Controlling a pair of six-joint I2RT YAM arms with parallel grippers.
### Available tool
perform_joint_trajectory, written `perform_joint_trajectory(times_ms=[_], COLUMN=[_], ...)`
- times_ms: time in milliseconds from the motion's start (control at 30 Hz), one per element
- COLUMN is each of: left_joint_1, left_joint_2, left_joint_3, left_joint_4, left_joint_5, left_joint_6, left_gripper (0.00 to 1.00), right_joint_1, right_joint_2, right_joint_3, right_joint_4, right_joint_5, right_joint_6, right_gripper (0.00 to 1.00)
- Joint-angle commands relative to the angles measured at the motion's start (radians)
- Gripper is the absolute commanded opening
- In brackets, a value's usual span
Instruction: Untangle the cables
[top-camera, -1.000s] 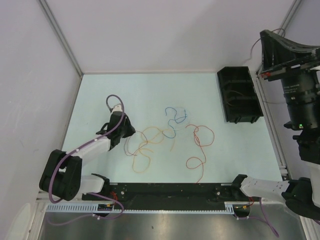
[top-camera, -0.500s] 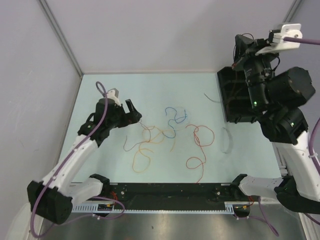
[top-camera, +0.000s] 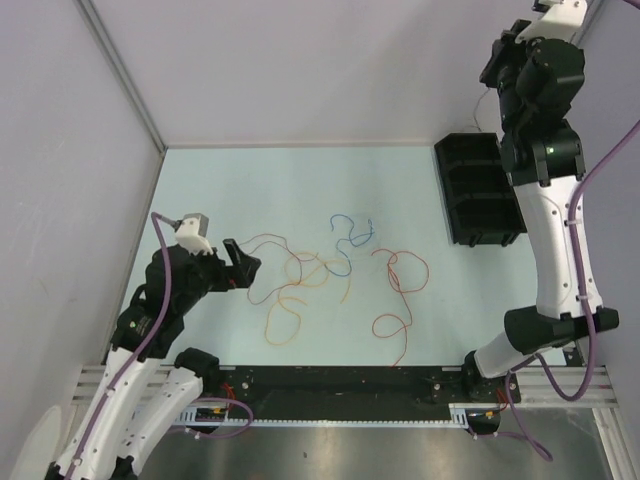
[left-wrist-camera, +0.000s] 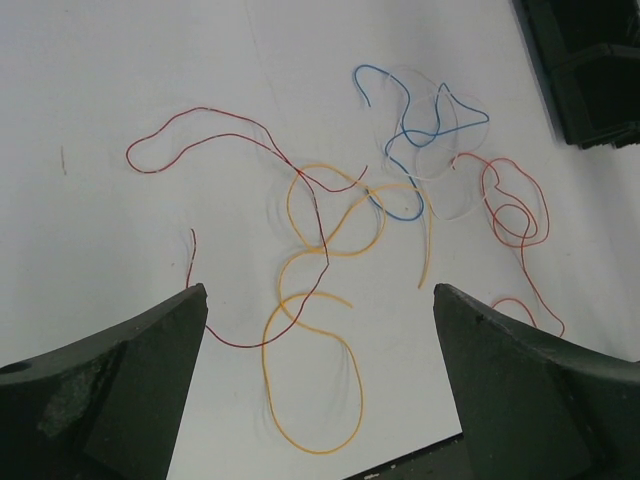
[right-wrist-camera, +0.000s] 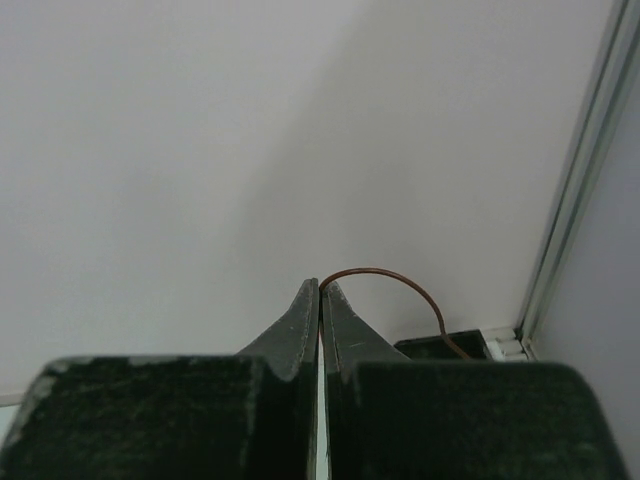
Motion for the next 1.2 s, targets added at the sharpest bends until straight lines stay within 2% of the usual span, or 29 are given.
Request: perform_joint_trajectory(times_ms=[0,100,233,367,733,967,1167], left_joint_1=[0.022,0.021,0.025,0.025,0.024,0.025,0.025], left_joint_2=[-0.026,-0.017,-0.02,-0.028,-0.025,-0.032,-0.034], left_joint_3=[0.002,0.007,0.007,0.005,0.005,0.005,0.005], left_joint_4=[0.017,0.006,0.004,0.006,0.007,0.007,0.009], left_joint_5=[-0.038,-0.039,-0.039,-0.039,-0.039,-0.039,-0.039], left_joint_6=[0.027,0.027,0.025,0.024,0.025,0.025,0.024], left_gripper=[1.0,1.0,1.0,1.0,1.0,1.0,1.0], right_joint_1=[-0.085,-0.154,-0.272,-0.332,-0.352,-0.372,-0.4], right_joint_2=[0.046,0.04,-0.014,-0.032,-0.026,0.023,0.02], right_joint_3=[0.086,0.021,-0.118,-0.179,-0.178,-0.124,-0.194], right_joint_4=[-0.093,-0.102,-0.036,-0.015,0.002,-0.031,-0.018], right_joint_5=[-0.06,-0.05,-0.169,-0.201,-0.295,-0.275,-0.257], right_joint_6=[0.048,0.049,0.118,0.14,0.201,0.203,0.218], right_gripper=[0.0,0.0,0.0,0.0,0.0,0.0,0.0])
